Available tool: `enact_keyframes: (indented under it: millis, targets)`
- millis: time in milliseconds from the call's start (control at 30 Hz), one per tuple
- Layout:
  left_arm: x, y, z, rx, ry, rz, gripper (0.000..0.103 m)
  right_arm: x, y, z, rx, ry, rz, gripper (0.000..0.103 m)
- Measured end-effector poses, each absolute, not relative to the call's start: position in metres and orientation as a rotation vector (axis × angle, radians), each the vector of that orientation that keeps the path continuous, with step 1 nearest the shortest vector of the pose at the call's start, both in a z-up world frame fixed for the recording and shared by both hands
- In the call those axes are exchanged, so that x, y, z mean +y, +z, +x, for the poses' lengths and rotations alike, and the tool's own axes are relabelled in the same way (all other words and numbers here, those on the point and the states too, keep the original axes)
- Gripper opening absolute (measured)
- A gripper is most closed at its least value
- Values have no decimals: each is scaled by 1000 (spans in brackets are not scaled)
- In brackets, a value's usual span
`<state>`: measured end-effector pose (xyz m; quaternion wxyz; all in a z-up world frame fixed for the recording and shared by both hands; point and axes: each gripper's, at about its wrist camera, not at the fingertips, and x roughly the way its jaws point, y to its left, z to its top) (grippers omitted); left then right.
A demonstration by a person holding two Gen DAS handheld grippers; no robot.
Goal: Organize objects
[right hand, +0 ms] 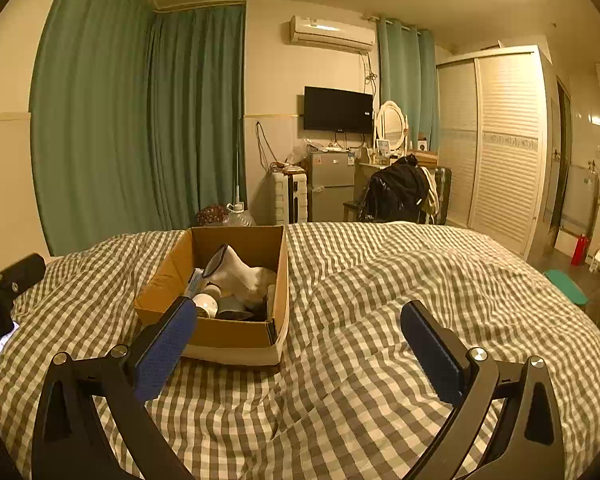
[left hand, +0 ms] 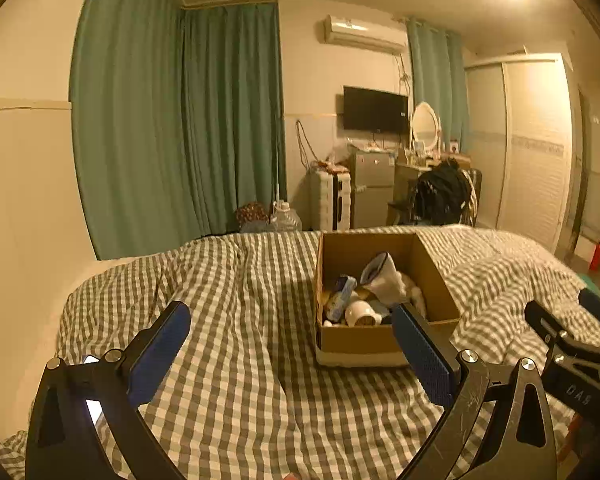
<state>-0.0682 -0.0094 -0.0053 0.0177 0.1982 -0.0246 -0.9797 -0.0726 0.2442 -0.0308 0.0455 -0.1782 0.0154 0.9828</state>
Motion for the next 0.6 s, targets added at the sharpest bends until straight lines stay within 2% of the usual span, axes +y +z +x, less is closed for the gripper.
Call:
enact_keyframes:
  millis: [600]
  targets:
    - [-3,-11,-73,-96,-3043,670,103,238,-38,-79,24,2993,-594,102]
